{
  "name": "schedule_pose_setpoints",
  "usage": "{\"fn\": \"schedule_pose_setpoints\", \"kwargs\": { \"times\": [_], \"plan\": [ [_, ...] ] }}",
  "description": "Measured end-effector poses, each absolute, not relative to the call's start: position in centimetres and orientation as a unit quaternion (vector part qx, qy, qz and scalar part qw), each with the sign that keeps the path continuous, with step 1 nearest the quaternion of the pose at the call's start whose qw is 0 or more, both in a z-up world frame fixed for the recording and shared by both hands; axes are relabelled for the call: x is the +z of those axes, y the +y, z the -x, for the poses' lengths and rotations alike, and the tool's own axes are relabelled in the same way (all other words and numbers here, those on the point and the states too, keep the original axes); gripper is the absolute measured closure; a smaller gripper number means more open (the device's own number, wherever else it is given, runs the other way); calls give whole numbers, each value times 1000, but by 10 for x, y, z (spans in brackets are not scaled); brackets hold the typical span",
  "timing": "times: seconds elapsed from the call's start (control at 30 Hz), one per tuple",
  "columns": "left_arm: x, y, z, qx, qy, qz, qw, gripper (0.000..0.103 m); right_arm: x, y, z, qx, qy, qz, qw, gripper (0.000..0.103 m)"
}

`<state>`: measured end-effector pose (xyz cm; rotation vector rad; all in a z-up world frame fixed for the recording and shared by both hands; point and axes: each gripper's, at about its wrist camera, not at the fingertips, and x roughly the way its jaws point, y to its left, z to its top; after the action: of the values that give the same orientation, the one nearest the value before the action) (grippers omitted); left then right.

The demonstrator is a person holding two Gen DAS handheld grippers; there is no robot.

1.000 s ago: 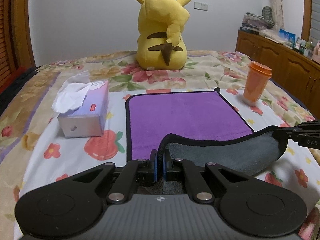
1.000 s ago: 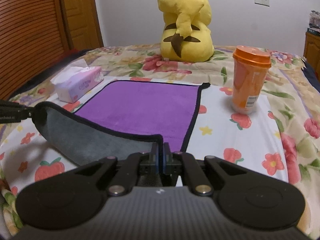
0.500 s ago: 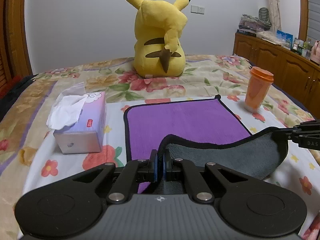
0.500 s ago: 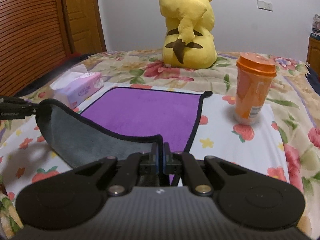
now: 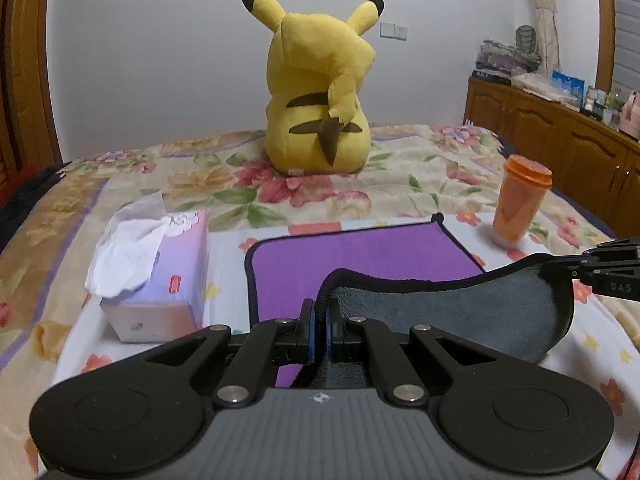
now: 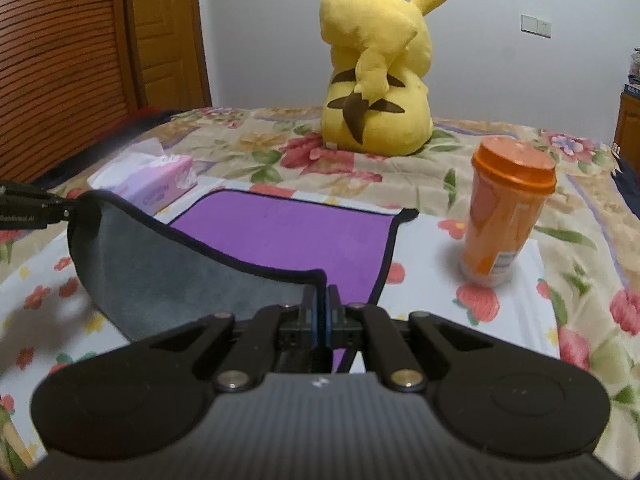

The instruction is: Fold towel

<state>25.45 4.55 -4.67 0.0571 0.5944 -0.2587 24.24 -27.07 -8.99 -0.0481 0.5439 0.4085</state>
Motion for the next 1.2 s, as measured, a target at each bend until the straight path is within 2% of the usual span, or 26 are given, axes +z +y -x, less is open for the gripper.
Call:
{"fn": "schedule_pose_setpoints", "kwargs": {
  "times": [0.83, 1.2],
  "plan": [
    [-11, 48, -308, -128, 263, -22, 956, 95, -60, -257, -288, 188, 206, 72, 958, 99],
    [-15, 48, -344, -110, 256, -31, 960, 95, -67, -246, -321, 167, 198, 110, 960, 99]
  ]
}}
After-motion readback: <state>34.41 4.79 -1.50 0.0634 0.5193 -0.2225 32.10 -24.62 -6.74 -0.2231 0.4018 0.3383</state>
